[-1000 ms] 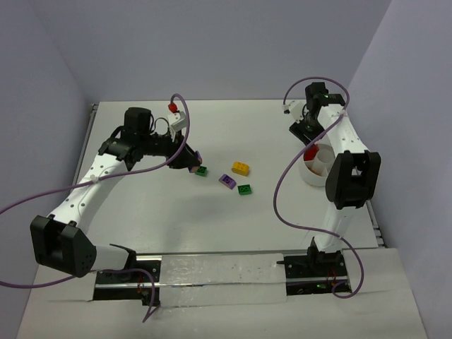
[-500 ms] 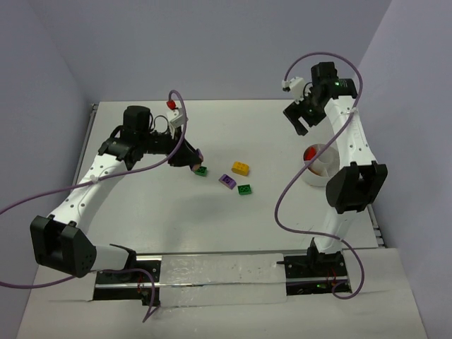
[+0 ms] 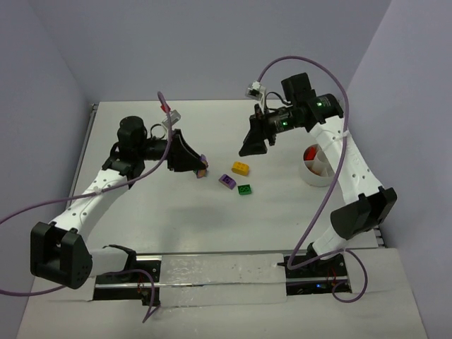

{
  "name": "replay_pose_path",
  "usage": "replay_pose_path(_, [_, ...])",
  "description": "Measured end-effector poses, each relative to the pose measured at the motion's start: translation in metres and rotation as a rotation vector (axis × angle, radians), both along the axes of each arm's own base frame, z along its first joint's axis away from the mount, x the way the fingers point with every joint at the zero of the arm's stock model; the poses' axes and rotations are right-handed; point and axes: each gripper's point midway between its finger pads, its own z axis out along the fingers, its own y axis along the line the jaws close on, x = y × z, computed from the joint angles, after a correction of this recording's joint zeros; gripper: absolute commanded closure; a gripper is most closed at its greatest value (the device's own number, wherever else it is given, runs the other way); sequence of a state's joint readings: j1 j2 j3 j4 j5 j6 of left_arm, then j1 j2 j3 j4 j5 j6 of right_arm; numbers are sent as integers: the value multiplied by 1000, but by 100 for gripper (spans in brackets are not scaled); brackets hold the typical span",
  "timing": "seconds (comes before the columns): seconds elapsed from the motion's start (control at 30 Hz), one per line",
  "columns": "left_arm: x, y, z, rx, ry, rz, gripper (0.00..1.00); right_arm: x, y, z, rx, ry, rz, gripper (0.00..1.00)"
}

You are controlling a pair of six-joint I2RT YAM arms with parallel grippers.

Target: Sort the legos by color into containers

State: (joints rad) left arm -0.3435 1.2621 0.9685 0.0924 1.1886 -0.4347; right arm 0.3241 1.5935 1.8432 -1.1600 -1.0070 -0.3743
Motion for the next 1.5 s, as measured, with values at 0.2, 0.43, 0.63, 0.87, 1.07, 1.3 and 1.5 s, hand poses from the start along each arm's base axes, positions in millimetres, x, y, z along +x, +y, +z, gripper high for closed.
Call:
replay_pose_path(0.2, [-6, 3, 18, -117, 83, 92, 100, -12, 28, -7, 146, 184, -4, 33])
replay_pose_path(0.43, [13, 16, 49, -239, 156, 339, 100, -5, 47, 16, 315, 254, -57, 31])
replay_pose_path(0.63, [56, 34, 62, -296, 296, 628, 100, -5, 65, 37, 418, 305, -63, 29])
replay_pose_path(0.87, [81, 46, 57, -363, 455, 761, 100, 3, 77, 58, 535, 425, -82, 23])
replay_pose_path(1.07, [95, 50, 61, -420, 519, 790, 100, 22, 85, 48, 626, 615, -147, 24])
replay_pose_path(1.3, [110, 62, 75, -479, 559, 844, 100, 41, 99, 40, 684, 785, -219, 26])
replay_pose_path(1.5, [114, 64, 75, -486, 574, 861, 100, 37, 125, 21, 653, 905, -216, 27])
